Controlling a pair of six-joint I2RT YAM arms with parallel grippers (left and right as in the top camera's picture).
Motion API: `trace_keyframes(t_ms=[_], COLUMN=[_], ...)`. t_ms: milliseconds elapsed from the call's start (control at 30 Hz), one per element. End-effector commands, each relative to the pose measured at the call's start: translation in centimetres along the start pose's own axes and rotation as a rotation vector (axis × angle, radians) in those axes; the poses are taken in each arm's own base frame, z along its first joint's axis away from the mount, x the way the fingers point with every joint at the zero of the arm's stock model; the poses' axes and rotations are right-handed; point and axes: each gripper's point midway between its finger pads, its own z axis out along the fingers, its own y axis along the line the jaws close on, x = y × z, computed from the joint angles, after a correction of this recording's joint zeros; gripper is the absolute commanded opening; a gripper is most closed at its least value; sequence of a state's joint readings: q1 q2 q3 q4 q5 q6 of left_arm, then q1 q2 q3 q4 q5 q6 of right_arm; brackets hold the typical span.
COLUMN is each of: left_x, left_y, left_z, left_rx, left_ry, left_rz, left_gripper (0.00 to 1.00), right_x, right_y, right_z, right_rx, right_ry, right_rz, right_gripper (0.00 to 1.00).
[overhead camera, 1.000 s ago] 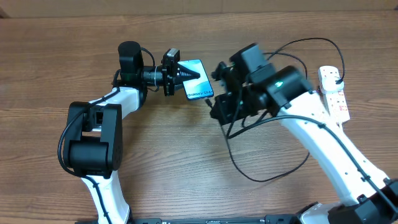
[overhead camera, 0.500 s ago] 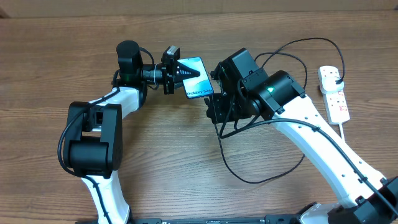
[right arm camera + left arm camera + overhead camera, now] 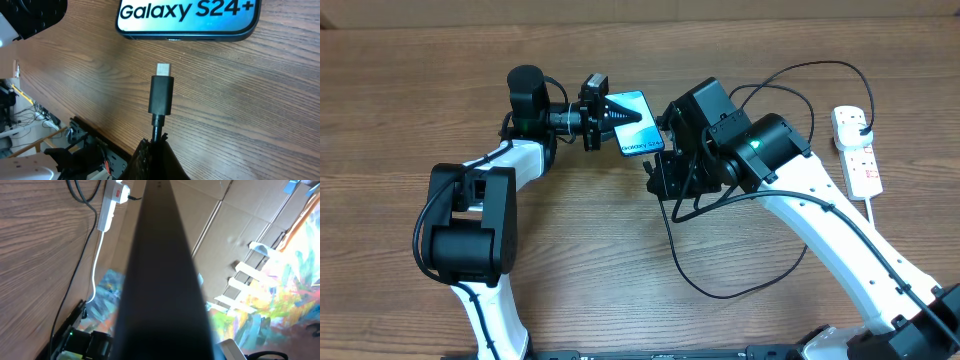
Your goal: Plug charger to phone and switch on socket
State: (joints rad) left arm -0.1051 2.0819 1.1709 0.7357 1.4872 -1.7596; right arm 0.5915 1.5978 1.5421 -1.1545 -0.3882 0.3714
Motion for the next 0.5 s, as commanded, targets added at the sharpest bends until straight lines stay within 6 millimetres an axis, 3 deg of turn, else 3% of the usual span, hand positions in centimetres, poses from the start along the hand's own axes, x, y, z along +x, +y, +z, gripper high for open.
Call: trace_keyframes(t_ms=[0,233,467], left_x=[0.58,1.5,1.56], left_y=[-1.03,-1.67,-1.64], left_z=[0.31,0.28,0.28], left_rx=[0.0,-0.003,-0.006], left_ry=[0.016,0.056,0.06], left_rz=[0.033,0.105,0.063], left_gripper=[0.04,0.04,0.04], right_x=[0.1,-0.4,-0.66], right_y=[0.75,0.94,1.0], right_z=[-0.81,-0.84,-0.86], right_rx=[-0.024,-0.033,-0.034], right_ry=[-0.022,-0.041,-0.052], right_rz=[-0.002,-0.001,-0.005], right_gripper=[0.04,0.04,0.04])
